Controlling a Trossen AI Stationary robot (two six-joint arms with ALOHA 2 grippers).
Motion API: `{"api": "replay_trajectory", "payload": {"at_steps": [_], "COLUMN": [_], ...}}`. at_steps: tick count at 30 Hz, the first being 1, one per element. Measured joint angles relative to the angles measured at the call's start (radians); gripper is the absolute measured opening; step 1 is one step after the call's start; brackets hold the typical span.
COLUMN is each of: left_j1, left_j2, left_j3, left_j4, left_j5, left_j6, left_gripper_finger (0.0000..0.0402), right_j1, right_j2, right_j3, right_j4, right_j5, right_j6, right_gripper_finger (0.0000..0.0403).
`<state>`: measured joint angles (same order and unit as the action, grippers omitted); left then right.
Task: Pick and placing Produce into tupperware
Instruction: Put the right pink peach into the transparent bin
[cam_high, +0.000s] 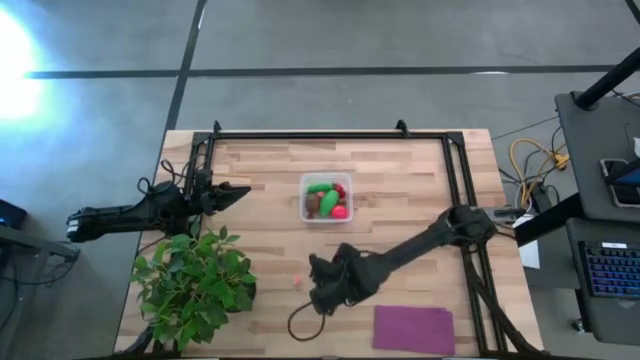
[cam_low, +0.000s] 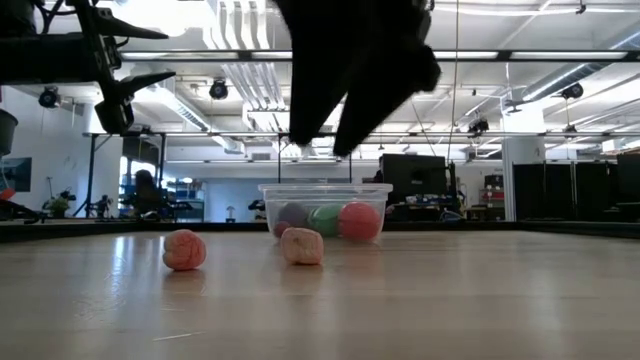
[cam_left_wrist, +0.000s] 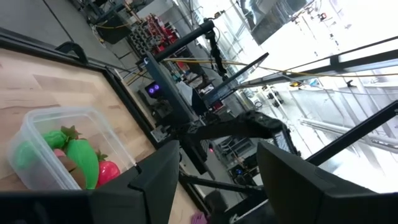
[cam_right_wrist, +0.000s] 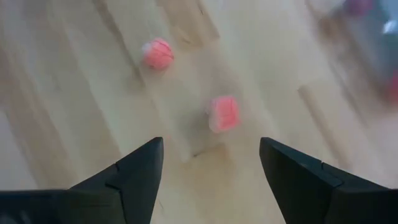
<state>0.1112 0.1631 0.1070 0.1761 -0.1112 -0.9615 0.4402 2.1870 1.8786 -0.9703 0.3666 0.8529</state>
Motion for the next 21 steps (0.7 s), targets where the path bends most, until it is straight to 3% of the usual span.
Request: {"api": "replay_trajectory", "payload": {"at_steps": [4,15,18,21], "left_j1": [0.0,0.0,0.0,0.0], "left_j2": [0.0,0.0,0.0,0.0], "left_j3": [0.0,0.0,0.0,0.0], "left_j4": [0.0,-0.001,-0.001,-0.001], "left_j5": [0.0,0.0,0.0,0.0], "left_j6": [0.0,0.0,0.0,0.0], "left_gripper_finger": [0.0201,0.0201,0.0201,0.0201], "right_j1": [0.004,-0.04,-0.076,-0.113], "right_j2": [0.043,0.086,0.083,0.08], "right_j3": [-0.001,-0.002,-0.002,-0.002], "right_j4": [0.023,0.046,0.044,0.034], "right_j5": [0.001,-0.007,-0.098,-0.256], "right_j6": [0.121,0.222,0.287,0.362], "right_gripper_finger": [0.0255,0.0237,0.0236,0.0237]}}
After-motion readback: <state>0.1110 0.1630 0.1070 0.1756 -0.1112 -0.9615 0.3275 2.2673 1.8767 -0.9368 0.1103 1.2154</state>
